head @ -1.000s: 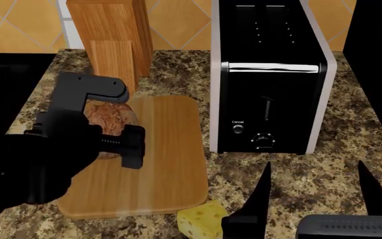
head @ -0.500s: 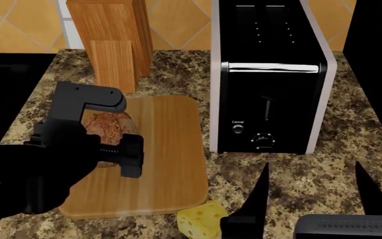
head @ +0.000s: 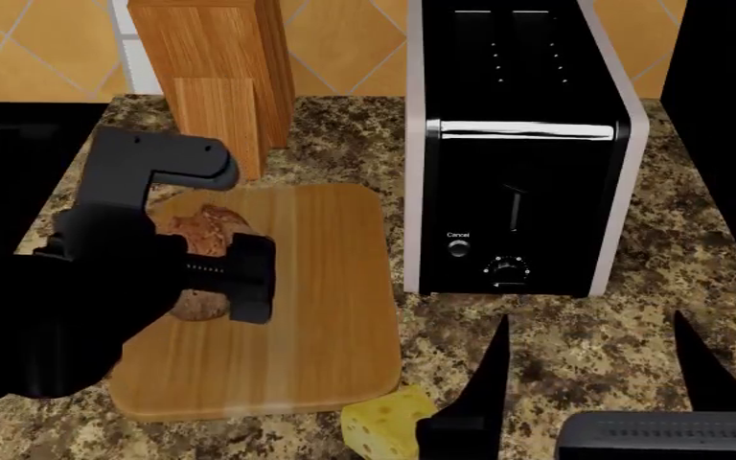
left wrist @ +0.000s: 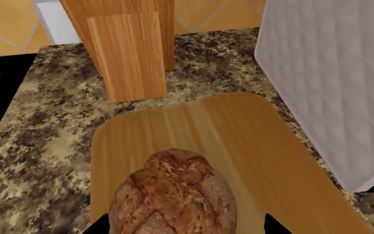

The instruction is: Place the bread and cheese on the cutting board.

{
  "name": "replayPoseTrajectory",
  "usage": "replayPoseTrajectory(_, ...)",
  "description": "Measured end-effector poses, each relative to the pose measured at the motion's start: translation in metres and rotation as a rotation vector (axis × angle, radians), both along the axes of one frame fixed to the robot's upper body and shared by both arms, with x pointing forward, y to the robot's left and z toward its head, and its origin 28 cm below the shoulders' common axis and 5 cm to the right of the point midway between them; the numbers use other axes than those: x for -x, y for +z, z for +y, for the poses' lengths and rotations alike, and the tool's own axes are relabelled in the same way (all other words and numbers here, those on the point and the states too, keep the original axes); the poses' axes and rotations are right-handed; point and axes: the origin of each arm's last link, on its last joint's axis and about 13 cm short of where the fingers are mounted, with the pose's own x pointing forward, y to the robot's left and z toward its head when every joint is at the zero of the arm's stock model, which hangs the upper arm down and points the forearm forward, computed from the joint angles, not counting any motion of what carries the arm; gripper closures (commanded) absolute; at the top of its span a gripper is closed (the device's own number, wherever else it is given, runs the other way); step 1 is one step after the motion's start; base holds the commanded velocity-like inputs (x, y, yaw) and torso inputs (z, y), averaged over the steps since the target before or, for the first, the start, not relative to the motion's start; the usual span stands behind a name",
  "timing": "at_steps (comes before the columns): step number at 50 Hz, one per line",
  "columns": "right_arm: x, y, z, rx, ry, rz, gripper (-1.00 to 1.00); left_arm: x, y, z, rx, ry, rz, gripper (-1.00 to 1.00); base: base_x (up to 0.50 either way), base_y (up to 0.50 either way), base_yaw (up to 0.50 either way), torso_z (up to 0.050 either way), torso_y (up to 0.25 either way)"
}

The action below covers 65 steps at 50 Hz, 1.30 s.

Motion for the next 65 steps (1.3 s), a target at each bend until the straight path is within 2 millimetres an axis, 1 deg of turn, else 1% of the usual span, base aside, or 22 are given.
replayPoseTrajectory(13,0.000,0.000,0.001,0.001,0.008,0.004,-1.00,0.012,0.020,0.000,0.001,-0.020,-0.051,-1.00,0.00,0.00,0.00,0.000,0.000)
replayPoseTrajectory(19,0.001,0.002,0.002,0.001,0.022,0.006,-1.00,0.025,0.036,0.004,0.002,-0.034,-0.115,-1.00,0.00,0.00,0.00,0.000,0.000)
replayPoseTrajectory(23,0.003,0.004,0.003,-0.003,0.045,0.010,-1.00,0.038,0.051,0.009,0.012,-0.042,-0.174,-1.00,0.00,0.00,0.00,0.000,0.000)
replayPoseTrajectory(29,0.006,0.008,0.006,-0.016,0.106,0.038,-1.00,0.066,0.072,0.019,0.044,-0.037,-0.272,-1.00,0.00,0.00,0.00,0.000,0.000)
replayPoseTrajectory(35,0.003,0.016,0.008,-0.008,0.162,0.068,-1.00,0.098,0.074,0.027,0.036,-0.015,-0.357,-1.00,0.00,0.00,0.00,0.000,0.000)
replayPoseTrajectory(39,-0.001,0.026,0.007,0.008,0.194,0.095,-1.00,0.122,0.071,0.034,0.032,0.018,-0.416,-1.00,0.00,0.00,0.00,0.000,0.000)
replayPoseTrajectory(42,-0.004,0.036,0.005,0.027,0.219,0.126,-1.00,0.141,0.064,0.040,0.035,0.045,-0.446,-1.00,0.00,0.00,0.00,0.000,0.000)
replayPoseTrajectory(45,-0.008,0.048,0.003,0.039,0.242,0.161,-1.00,0.157,0.056,0.047,0.034,0.072,-0.465,-1.00,0.00,0.00,0.00,0.000,0.000)
replayPoseTrajectory(49,-0.014,0.068,0.001,0.068,0.279,0.230,-1.00,0.172,0.048,0.054,0.032,0.103,-0.482,-1.00,0.00,0.00,0.00,0.000,0.000)
replayPoseTrajectory(54,-0.019,0.095,-0.004,0.101,0.326,0.356,-1.00,0.185,0.044,0.061,0.037,0.130,-0.504,-1.00,0.00,0.00,0.00,0.000,0.000)
replayPoseTrajectory(59,-0.021,0.122,-0.011,0.125,0.370,0.502,-1.00,0.193,0.042,0.065,0.038,0.142,-0.519,-1.00,0.00,0.00,0.00,0.000,0.000)
replayPoseTrajectory(65,-0.020,0.146,-0.017,0.138,0.421,0.666,-1.00,0.199,0.041,0.069,0.038,0.151,-0.528,-1.00,0.00,0.00,0.00,0.000,0.000)
